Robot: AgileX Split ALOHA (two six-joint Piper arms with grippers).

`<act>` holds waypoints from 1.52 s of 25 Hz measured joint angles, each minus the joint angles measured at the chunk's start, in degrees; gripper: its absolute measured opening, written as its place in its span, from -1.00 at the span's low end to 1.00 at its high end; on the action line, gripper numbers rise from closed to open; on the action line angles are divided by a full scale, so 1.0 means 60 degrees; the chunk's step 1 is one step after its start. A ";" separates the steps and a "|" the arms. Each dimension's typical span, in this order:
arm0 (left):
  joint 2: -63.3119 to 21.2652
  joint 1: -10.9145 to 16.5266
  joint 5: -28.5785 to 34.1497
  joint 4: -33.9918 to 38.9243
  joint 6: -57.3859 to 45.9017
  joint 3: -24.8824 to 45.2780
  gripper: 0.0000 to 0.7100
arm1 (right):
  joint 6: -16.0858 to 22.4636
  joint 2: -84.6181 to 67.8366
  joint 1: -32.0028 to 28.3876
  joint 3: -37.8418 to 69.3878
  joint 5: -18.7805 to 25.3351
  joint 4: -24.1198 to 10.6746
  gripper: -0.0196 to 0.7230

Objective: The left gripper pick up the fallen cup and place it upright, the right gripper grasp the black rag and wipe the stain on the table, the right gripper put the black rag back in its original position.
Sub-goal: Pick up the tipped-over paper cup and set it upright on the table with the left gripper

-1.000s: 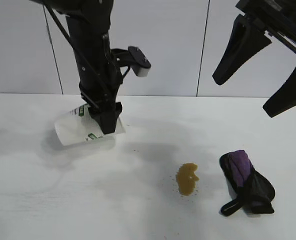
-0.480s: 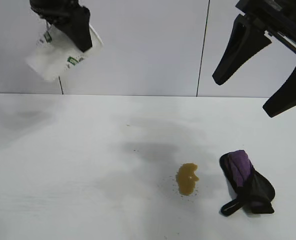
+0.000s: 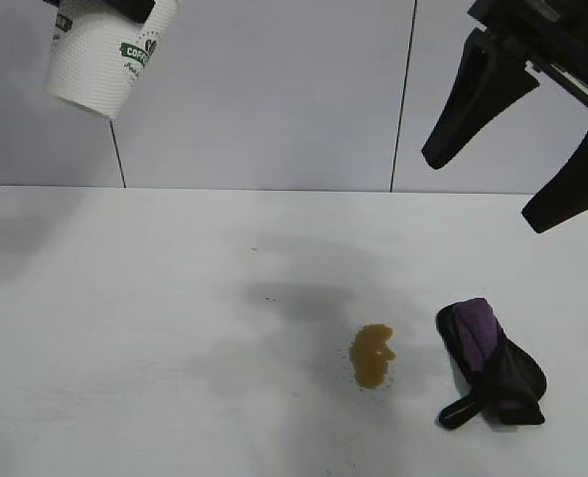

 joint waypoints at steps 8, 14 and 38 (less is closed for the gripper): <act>-0.0064 0.0064 -0.0634 -0.2462 0.3900 0.2644 0.44 | 0.0000 0.0000 0.0000 0.0000 -0.0149 0.0000 0.73; -0.0064 0.0442 -0.0862 -0.4908 0.6629 0.4108 0.43 | 0.0000 0.0000 0.0000 0.0000 -0.0149 0.0000 0.73; 0.0078 0.1001 -0.0288 -0.8481 1.2665 0.7060 0.43 | 0.0000 0.0000 0.0000 0.0000 -0.0160 0.0000 0.73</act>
